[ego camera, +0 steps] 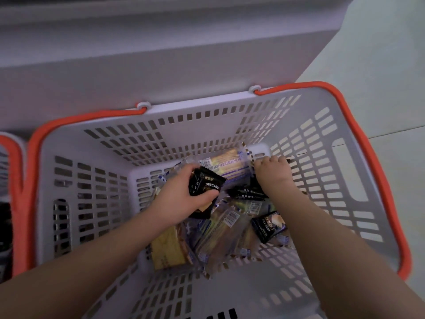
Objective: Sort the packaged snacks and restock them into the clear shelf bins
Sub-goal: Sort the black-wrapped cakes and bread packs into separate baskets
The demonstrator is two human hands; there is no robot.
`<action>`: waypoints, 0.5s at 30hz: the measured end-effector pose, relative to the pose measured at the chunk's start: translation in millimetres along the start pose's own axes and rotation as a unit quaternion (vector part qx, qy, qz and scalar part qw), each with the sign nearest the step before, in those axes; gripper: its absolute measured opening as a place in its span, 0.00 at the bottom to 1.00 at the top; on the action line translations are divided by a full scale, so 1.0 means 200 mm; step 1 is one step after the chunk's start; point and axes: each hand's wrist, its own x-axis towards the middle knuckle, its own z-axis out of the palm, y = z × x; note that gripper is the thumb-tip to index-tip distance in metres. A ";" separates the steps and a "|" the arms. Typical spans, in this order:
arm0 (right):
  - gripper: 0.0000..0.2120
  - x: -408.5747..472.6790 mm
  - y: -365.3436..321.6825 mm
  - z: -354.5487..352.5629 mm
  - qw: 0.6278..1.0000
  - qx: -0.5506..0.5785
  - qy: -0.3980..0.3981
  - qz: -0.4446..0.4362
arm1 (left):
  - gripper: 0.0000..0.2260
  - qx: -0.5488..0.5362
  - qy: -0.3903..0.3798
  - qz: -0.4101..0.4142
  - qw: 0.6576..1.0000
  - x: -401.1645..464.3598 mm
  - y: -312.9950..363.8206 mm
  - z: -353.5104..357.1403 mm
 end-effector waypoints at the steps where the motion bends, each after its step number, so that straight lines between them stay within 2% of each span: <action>1: 0.21 -0.03 0.00 -0.02 1.000 0.024 0.005 0.016 | 0.29 -0.004 -0.003 0.005 1.000 -0.03 0.01 -0.01; 3: 0.22 -0.11 -0.01 -0.09 0.995 0.085 0.046 0.032 | 0.25 -0.018 0.006 0.012 1.000 -0.09 0.03 -0.05; 5: 0.22 -0.22 -0.05 -0.17 0.974 0.206 0.091 0.023 | 0.20 -0.060 0.020 0.008 0.998 -0.17 0.05 -0.10; 6: 0.24 -0.29 -0.08 -0.21 0.950 0.298 0.095 0.013 | 0.18 -0.084 0.027 0.001 0.996 -0.22 0.07 -0.13; 8: 0.27 -0.42 -0.15 -0.33 0.879 0.472 0.071 -0.006 | 0.13 -0.137 0.050 -0.006 0.989 -0.33 0.09 -0.20; 10: 0.30 -0.55 -0.21 -0.46 0.808 0.587 0.032 -0.034 | 0.12 -0.201 0.071 -0.004 0.977 -0.46 0.10 -0.29; 12: 0.34 -0.68 -0.28 -0.62 0.758 0.648 -0.020 -0.066 | 0.15 -0.235 0.100 -0.007 0.967 -0.61 0.08 -0.39; 13: 0.34 -0.74 -0.32 -0.70 0.749 0.656 -0.040 -0.087 | 0.15 -0.245 0.120 -0.007 0.962 -0.68 0.07 -0.43; 15: 0.27 -0.83 -0.40 -0.86 0.761 0.633 -0.047 -0.133 | 0.10 -0.280 0.157 -0.018 0.947 -0.81 0.01 -0.53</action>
